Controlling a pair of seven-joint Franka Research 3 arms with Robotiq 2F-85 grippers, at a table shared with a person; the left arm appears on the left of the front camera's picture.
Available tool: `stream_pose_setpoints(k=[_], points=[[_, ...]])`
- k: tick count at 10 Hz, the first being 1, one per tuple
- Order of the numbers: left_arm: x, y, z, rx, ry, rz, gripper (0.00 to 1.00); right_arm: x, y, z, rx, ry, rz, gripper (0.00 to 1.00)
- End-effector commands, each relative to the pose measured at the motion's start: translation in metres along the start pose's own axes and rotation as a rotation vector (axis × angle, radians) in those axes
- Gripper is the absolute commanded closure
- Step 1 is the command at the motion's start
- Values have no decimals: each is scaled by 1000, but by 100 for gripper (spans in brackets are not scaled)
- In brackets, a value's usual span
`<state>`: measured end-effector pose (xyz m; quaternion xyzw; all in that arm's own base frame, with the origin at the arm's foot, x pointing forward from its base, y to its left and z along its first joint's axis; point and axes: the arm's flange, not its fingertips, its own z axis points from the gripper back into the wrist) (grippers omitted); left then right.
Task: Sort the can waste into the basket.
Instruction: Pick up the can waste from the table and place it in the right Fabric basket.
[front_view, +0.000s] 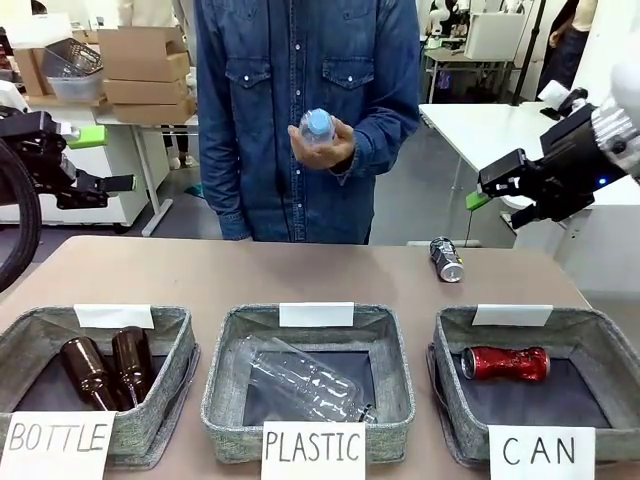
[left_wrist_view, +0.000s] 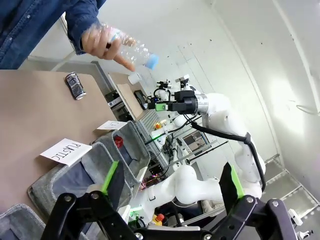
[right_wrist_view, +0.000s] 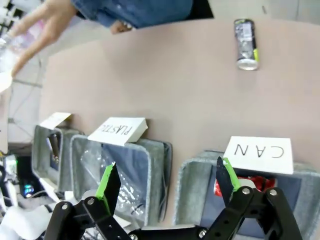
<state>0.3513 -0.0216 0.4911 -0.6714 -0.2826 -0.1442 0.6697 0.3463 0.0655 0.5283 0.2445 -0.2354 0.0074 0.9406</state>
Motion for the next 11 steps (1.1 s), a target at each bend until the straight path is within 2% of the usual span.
stream_pose_setpoints(k=[1,4,6,7,9,11], points=[[2,-5,-1,-15,-11,14,0,7,-2,5,-18,-13,56,0],[2,-5,-1,-15,-11,14,0,30,-8,-24,-134,-12,92,0],[2,-5,-1,-15,-11,14,0,79,-32,-90,-219,70,84,0],[2,-5,-1,-15,-11,14,0,99,-45,-128,-216,98,96,0],[2,-5,-1,-15,-11,14,0,120,-66,-190,-197,180,113,0],[2,-5,-1,-15,-11,14,0,124,-85,-226,-293,193,79,0]])
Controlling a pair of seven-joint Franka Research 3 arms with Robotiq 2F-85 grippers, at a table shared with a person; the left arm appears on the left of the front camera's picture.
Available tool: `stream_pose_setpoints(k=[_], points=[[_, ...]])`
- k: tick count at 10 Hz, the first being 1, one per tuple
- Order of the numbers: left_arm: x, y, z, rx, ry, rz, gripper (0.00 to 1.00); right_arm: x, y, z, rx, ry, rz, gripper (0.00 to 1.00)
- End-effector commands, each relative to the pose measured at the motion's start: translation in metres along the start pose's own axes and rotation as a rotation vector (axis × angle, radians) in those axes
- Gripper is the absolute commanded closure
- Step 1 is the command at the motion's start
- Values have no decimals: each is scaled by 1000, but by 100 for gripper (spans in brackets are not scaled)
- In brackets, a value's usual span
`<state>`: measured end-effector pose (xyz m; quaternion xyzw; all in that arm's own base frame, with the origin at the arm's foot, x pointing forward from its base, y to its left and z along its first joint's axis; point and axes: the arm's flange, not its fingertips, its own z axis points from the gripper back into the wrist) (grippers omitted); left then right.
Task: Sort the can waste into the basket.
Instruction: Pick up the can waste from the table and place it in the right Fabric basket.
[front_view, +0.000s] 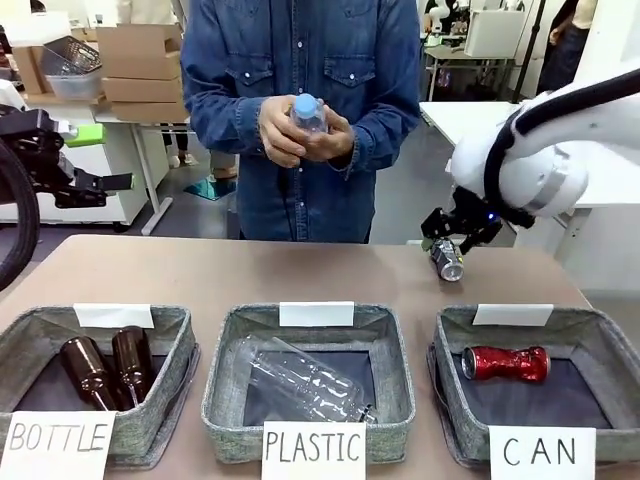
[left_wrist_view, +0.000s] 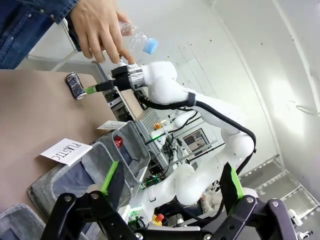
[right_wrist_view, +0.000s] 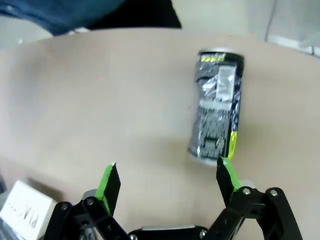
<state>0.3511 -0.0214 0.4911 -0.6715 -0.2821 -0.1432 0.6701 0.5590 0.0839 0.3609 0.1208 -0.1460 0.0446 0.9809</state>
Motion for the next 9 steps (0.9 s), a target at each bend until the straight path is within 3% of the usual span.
stream_pose_setpoints(k=[1,5,9], points=[[2,-5,-2,-16,-11,12,0,12,-7,-5,-91,-13,-46,0],[2,-5,-2,-16,-11,12,0,18,-30,-35,-169,4,-83,0],[2,-5,-2,-16,-11,12,0,17,-36,-42,-124,-38,-116,0]])
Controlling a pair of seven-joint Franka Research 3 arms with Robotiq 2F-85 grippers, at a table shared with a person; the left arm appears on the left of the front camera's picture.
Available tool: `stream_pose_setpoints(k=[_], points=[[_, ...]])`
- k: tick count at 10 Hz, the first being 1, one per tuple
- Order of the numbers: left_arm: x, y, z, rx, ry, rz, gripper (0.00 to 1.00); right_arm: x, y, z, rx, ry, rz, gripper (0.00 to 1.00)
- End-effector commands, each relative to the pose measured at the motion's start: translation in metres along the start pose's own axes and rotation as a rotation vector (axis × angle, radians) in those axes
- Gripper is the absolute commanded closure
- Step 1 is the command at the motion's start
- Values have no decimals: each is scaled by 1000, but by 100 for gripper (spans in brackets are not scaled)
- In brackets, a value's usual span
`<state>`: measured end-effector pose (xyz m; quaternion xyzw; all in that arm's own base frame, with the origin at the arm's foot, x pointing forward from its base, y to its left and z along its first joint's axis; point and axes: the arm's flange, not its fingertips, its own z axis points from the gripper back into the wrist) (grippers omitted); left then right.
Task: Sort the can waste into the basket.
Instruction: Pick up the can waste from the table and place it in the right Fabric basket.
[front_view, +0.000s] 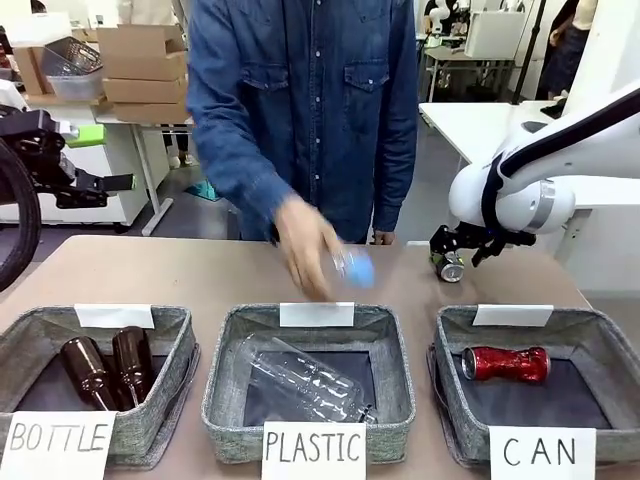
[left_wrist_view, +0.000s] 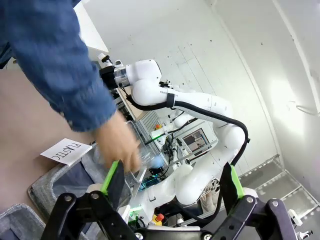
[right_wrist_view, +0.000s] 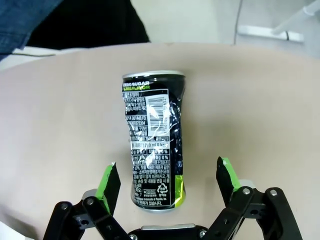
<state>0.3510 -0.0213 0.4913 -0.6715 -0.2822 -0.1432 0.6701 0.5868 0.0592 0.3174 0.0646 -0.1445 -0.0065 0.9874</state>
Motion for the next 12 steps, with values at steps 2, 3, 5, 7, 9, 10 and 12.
stream_pose_setpoints(k=[2,3,5,7,9,10,12], points=[[2,-5,-2,-16,-11,12,0,3,4,-5,19,-20,-40,0],[2,-5,-2,-16,-11,12,0,2,5,-7,17,-17,-38,59],[2,-5,-2,-16,-11,12,0,1,6,-8,30,-18,-49,100],[2,-5,-2,-16,-11,12,0,0,5,-8,40,-16,-52,100],[2,-5,-2,-16,-11,12,0,-1,4,-7,35,-10,-56,96],[2,-5,-2,-16,-11,12,0,0,3,-7,32,-6,-68,100],[2,-5,-2,-16,-11,12,0,-1,3,-7,19,-3,-65,100]])
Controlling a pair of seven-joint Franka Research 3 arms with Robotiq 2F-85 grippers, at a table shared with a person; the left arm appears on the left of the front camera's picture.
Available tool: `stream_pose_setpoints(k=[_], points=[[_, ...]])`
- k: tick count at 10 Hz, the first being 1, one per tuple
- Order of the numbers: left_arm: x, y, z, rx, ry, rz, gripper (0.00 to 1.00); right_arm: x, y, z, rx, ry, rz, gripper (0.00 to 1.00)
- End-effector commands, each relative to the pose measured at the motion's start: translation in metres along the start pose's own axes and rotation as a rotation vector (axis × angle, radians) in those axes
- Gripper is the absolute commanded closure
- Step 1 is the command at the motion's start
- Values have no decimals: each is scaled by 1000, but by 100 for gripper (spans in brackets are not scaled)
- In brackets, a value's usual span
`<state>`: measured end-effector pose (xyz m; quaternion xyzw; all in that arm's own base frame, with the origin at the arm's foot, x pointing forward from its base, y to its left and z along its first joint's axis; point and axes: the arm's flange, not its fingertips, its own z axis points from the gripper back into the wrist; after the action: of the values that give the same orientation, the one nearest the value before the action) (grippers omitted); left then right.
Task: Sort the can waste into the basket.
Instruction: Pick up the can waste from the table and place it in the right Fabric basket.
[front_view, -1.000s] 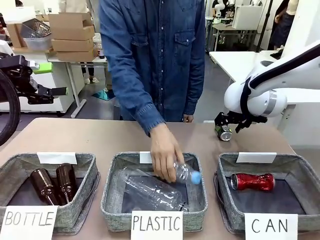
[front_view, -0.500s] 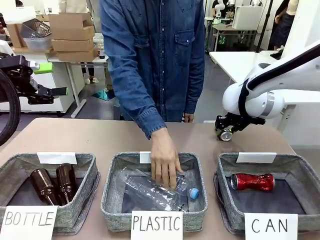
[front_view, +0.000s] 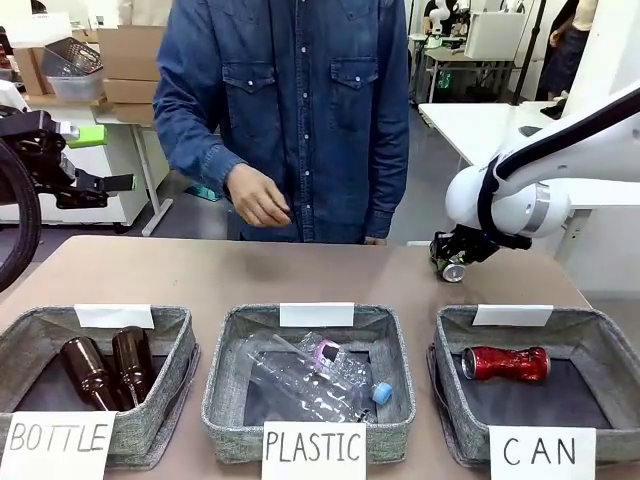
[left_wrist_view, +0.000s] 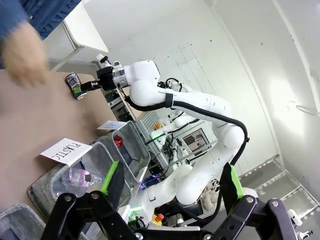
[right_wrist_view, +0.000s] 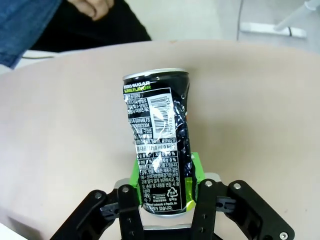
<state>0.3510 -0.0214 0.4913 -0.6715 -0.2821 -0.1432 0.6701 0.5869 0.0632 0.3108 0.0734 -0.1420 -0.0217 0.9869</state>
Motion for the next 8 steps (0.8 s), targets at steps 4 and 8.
stream_pose_setpoints(k=[4,8], points=[[2,-5,-2,-16,-11,12,0,-37,-8,113,159,28,19,100],[2,-5,-2,-16,-11,12,0,-160,-17,252,238,175,110,100]])
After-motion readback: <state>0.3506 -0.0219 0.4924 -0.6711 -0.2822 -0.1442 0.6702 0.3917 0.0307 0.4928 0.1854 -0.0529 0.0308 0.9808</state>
